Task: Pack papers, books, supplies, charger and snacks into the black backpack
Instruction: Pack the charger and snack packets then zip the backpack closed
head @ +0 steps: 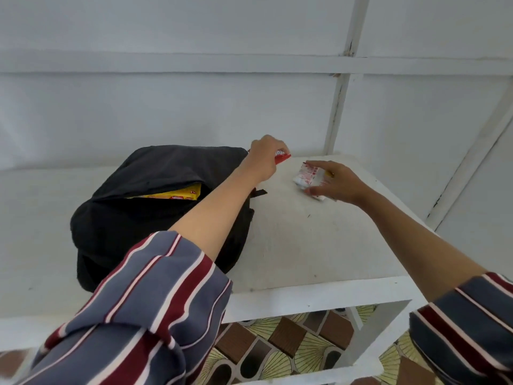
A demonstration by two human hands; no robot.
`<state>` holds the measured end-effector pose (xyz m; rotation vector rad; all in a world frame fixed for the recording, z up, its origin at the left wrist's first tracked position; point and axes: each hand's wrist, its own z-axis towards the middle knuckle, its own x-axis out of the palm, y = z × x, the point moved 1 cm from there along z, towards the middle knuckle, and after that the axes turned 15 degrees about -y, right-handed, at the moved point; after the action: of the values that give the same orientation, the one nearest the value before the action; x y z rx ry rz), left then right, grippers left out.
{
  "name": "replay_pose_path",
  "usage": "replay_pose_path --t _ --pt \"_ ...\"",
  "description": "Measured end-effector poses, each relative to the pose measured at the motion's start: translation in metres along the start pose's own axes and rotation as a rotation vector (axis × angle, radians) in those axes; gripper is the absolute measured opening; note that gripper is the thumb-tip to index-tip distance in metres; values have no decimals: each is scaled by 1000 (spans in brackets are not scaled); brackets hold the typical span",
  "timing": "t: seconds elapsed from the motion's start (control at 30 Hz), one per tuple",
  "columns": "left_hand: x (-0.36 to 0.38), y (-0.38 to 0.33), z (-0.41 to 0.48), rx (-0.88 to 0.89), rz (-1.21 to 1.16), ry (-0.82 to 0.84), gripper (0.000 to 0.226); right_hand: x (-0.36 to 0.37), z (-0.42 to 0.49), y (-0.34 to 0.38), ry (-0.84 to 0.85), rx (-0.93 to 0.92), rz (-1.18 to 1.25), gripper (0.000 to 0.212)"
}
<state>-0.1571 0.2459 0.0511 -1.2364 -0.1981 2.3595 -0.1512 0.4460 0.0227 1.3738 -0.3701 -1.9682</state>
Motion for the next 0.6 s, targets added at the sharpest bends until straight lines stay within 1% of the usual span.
replay_pose_path --t 0.1,0.23,0.43,0.6 --pt "-35 17 -3 18 -51 -61 46 7 7 34 -25 -46 67 65" --pt "-79 52 -17 5 -88 -89 46 31 15 81 -35 -98 136 64" --pt "-140 103 -47 6 -91 -57 45 72 19 153 -27 -150 231 62" --pt "-173 151 -78 -9 -105 10 44 104 10 201 5 -189 205 62"
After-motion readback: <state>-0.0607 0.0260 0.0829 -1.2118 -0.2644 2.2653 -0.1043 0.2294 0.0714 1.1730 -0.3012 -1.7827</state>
